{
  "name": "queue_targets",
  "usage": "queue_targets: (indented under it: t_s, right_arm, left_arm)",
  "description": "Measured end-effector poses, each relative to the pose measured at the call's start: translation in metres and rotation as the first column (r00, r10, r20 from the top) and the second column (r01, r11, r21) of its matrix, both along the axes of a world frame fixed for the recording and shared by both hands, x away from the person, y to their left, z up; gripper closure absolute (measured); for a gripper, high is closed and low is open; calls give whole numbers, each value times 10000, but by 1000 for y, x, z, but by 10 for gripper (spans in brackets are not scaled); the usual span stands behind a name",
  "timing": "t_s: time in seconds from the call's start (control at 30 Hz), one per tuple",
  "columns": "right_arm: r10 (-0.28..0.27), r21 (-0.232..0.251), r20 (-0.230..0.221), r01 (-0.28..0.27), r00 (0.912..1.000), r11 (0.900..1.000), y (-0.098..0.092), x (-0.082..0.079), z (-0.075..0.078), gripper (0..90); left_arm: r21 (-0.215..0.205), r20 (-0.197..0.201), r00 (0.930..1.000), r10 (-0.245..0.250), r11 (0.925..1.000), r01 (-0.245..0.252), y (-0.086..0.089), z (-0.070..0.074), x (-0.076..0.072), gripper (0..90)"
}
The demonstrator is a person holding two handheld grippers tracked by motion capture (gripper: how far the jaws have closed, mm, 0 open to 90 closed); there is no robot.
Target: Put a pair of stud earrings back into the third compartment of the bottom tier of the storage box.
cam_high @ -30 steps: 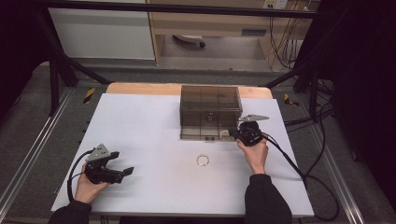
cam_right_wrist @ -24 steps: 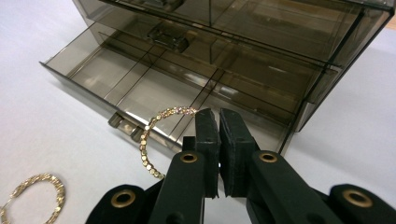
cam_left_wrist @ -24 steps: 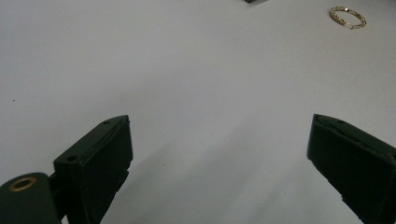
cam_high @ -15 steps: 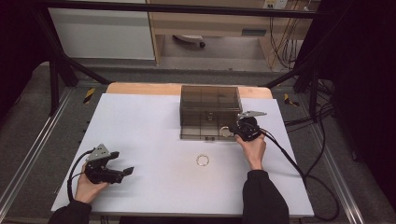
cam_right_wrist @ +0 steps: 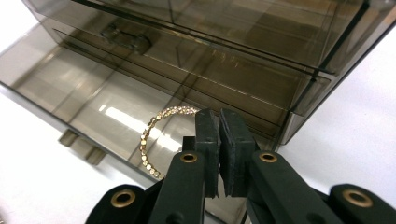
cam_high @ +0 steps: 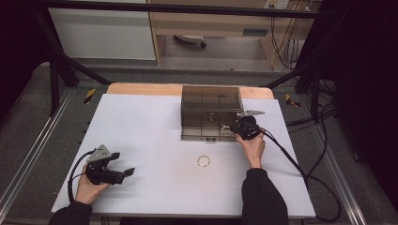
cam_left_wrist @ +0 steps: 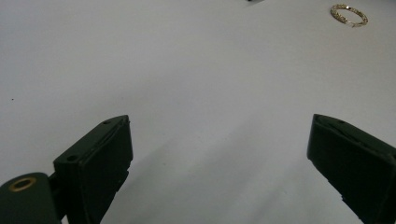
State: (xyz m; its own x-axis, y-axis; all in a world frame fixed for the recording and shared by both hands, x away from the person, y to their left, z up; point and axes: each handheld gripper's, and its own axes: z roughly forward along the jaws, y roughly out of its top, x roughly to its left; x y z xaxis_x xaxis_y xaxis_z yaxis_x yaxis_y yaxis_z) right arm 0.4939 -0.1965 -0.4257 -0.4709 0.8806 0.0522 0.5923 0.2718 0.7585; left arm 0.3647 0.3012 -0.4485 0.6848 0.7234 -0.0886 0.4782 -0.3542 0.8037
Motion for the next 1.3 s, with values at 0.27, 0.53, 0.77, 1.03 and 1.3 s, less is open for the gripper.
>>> queue_targets:
  t_s: [0.27, 0.53, 0.77, 1.03, 1.3]
  right_arm:
    - [-110, -165, -167, 108, 9998, 9998, 2, 6, -12, 870]
    - [-73, -274, -195, 67, 9998, 9996, 1, 4, -15, 844]
    - [220, 106, 179, -222, 9996, 9997, -3, -9, -1, 755]
    - [705, 485, 426, -725, 9966, 9962, -7, -30, 13, 593]
    - [1153, 539, 677, -1190, 9910, 9914, -7, -56, 18, 405]
  left_arm:
    - [15, 2, 10000, 1, 10000, -1, 0, 0, 0, 66]
    - [15, 1, 10000, 4, 10000, -4, 0, 0, 0, 66]
    - [22, 4, 10000, 13, 10000, -13, 0, 0, 0, 66]
    - [26, 6, 10000, 40, 10000, -40, 0, 0, 0, 66]
    - [56, -4, 10000, 61, 10000, -61, 0, 0, 0, 66]
